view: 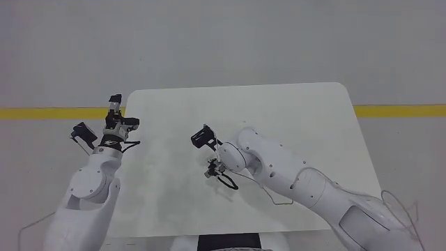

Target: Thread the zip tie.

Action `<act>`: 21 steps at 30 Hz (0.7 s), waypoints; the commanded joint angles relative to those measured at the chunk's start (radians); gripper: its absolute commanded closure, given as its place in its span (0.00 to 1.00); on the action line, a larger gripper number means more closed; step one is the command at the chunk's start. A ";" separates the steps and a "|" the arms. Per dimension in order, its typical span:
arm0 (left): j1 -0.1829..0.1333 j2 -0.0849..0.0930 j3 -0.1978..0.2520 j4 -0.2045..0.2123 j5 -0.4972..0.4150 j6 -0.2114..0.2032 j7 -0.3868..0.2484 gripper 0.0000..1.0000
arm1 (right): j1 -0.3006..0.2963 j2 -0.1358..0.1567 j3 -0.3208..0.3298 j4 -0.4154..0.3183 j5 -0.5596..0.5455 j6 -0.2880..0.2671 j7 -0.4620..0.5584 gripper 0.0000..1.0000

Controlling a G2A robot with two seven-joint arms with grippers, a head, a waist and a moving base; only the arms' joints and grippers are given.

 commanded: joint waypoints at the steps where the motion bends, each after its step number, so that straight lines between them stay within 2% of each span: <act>1: 0.000 0.000 0.000 0.000 0.000 0.000 0.000 0.00 | 0.000 0.000 0.000 0.000 0.000 0.000 0.000 0.00; 3: 0.000 0.000 0.000 0.000 0.000 0.000 0.000 0.00 | 0.000 0.000 0.000 0.000 0.000 0.000 0.000 0.00; 8: 0.000 0.000 0.000 0.000 0.000 0.000 0.000 0.00 | 0.002 -0.012 -0.011 0.031 0.025 -0.046 -0.019 0.00; 15: 0.000 0.000 0.000 0.000 0.000 0.000 0.000 0.00 | 0.002 -0.012 -0.011 0.031 0.025 -0.046 -0.019 0.00; 18: 0.000 0.000 0.000 0.000 0.000 0.000 0.000 0.00 | -0.007 -0.012 -0.010 0.038 0.018 -0.065 -0.041 0.00; 21: 0.000 0.000 0.000 0.000 0.000 0.000 0.000 0.00 | 0.003 -0.014 -0.011 0.039 -0.006 -0.068 -0.016 0.00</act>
